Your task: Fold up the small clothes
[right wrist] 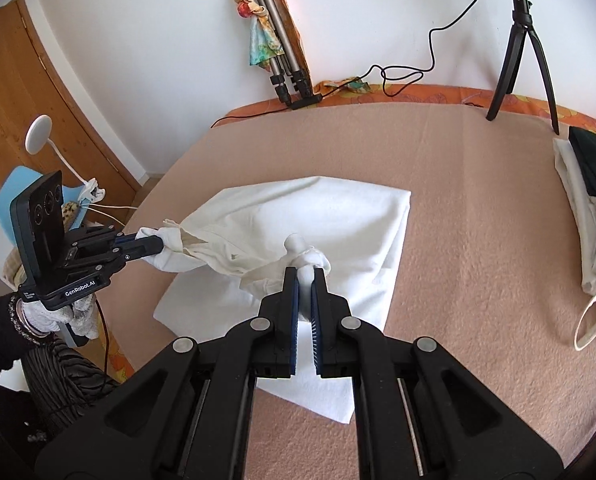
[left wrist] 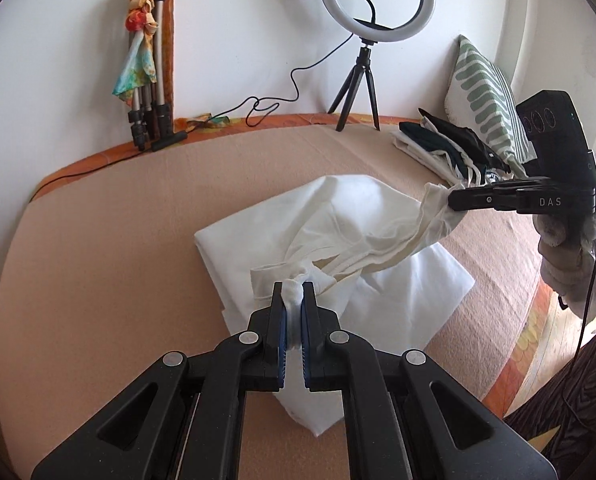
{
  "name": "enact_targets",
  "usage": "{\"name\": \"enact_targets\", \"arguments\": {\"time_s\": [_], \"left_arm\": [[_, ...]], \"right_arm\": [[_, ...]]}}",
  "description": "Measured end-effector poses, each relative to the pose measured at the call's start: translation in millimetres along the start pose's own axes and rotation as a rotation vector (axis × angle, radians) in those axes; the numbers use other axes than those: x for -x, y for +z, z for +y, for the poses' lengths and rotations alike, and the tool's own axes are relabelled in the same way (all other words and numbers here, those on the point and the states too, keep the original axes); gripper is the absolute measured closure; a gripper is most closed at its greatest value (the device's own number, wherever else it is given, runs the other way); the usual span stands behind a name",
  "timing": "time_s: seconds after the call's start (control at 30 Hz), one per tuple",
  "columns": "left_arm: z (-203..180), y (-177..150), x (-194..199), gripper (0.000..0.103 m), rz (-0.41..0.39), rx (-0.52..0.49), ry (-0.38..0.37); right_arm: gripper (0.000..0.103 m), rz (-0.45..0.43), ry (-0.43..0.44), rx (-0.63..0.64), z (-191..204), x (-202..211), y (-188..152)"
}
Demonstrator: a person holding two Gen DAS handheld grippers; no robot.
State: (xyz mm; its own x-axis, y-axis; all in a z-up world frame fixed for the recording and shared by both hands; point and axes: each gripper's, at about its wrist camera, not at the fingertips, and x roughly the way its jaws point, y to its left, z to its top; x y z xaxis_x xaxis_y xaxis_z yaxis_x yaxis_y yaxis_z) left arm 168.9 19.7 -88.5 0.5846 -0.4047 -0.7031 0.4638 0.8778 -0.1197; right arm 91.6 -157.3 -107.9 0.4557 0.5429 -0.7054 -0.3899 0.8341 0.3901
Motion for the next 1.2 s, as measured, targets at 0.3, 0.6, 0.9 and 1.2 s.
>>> {"name": "enact_targets", "arguments": {"time_s": [0.3,0.6,0.9,1.2], "left_arm": [[-20,-30,7,0.096,0.048,-0.112,-0.002],[-7,-46,32,0.087,0.093,-0.021,-0.035],[-34,-34,24,0.062,0.05,-0.121,0.023],[-50,-28,2,0.094,0.056,-0.269,0.063]], "right_arm": [[0.096,0.001,-0.091,0.107,9,2,-39],[0.077,0.047,-0.125,0.074,-2,35,-67],[0.072,0.082,0.051,-0.497,-35,21,-69],[0.075,0.103,0.122,-0.631,-36,-2,-78]]}}
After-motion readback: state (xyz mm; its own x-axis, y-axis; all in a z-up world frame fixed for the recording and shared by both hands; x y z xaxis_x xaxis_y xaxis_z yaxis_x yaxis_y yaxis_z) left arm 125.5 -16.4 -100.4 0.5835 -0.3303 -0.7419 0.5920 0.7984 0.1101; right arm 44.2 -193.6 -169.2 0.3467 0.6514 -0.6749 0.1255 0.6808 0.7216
